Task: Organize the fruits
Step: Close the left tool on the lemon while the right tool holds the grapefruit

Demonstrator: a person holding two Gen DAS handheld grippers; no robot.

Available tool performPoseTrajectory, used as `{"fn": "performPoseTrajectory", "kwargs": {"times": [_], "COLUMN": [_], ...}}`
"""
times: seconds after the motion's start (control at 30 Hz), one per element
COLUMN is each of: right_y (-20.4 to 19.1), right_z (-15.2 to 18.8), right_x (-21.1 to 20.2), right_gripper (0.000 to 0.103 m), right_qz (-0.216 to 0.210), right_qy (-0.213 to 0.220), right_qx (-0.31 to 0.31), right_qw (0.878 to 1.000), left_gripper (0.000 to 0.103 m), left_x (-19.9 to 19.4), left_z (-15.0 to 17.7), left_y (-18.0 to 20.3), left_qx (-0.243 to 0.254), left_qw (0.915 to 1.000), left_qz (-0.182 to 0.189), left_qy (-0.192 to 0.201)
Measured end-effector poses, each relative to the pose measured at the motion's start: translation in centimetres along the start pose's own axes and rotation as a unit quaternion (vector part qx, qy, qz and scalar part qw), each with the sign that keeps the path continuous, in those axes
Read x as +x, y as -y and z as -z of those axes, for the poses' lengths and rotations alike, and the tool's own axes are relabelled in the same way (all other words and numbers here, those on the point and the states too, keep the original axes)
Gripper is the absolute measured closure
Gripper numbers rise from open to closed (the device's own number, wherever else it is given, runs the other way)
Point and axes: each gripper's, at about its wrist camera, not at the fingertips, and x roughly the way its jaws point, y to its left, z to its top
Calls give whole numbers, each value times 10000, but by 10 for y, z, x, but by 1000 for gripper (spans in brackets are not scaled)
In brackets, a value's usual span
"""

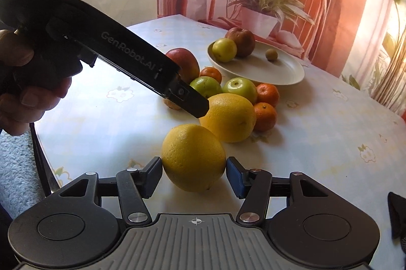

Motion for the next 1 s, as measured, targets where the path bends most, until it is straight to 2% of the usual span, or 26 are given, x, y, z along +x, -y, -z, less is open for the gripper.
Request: {"fn": "performPoseTrajectory", "kwargs": {"times": [0.23,0.4,0.47,0.6,0.8,1.0], "right_y": [25,30,30,30,17,18], "right_z": [14,18,18,18,11,13], "right_x": [-6,-6,-7,-9,-5,-3], "right_gripper": [51,52,52,52,52,52], "right_qz": [-317,-379,-366,-271,194,243], "right_qy": [227,305,327,369,149,102], "right_qx": [804,991,1024,1042,471,546], "right_qw": [9960,9939,9935,9935,9986,9982], "left_gripper": [47,51,56,56,59,59], "left_x": [6,14,19,24,31,34], "left_z": [4,7,9,8,-4,-9], "left_y": [-1,2,4,9,16,30], "left_qx": [-312,-408,-438,-393,-306,-20], "left_qw": [9950,9931,9917,9920,9933,9939], "left_qz": [927,1032,1125,1123,1022,1027], "left_qy": [-213,-368,-443,-428,-448,-391]}}
